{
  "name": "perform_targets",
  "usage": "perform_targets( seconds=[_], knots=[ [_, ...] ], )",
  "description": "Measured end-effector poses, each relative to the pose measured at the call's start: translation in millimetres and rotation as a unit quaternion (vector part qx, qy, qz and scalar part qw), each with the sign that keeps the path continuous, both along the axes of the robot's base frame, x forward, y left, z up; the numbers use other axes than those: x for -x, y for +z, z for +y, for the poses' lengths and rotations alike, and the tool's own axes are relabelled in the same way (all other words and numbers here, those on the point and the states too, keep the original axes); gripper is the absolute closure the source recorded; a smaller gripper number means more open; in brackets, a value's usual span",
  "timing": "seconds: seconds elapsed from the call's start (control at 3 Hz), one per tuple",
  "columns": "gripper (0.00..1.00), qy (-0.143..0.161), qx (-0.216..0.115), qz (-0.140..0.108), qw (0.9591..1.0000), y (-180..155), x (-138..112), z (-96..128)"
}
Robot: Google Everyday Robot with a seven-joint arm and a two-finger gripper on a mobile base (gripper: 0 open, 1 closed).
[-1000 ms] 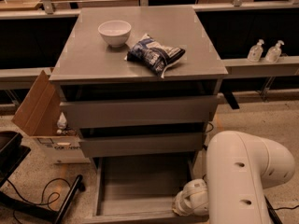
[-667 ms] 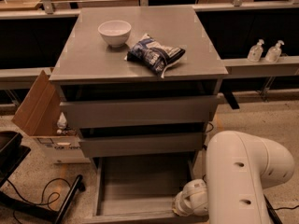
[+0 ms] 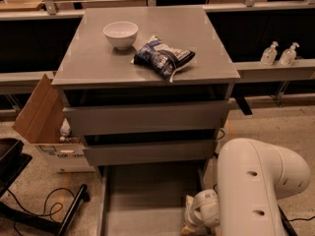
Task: Open bottom drawer
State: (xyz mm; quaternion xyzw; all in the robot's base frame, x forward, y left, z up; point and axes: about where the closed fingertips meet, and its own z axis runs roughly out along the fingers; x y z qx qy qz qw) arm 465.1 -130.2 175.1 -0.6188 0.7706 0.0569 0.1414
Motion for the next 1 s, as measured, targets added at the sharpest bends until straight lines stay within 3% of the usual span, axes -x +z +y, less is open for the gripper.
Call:
perform_targets(
  seconds=[0.33, 0.67, 1.0],
  knots=[
    [0.00, 0.000, 0.000, 0.000, 1.0000, 0.0, 0.0, 0.0],
    [0.18, 0.000, 0.000, 0.001, 1.0000, -0.8, 0.7, 0.8],
    [0.49, -0.006, 0.001, 0.003, 1.0000, 0.3, -4.8, -4.3]
  ],
)
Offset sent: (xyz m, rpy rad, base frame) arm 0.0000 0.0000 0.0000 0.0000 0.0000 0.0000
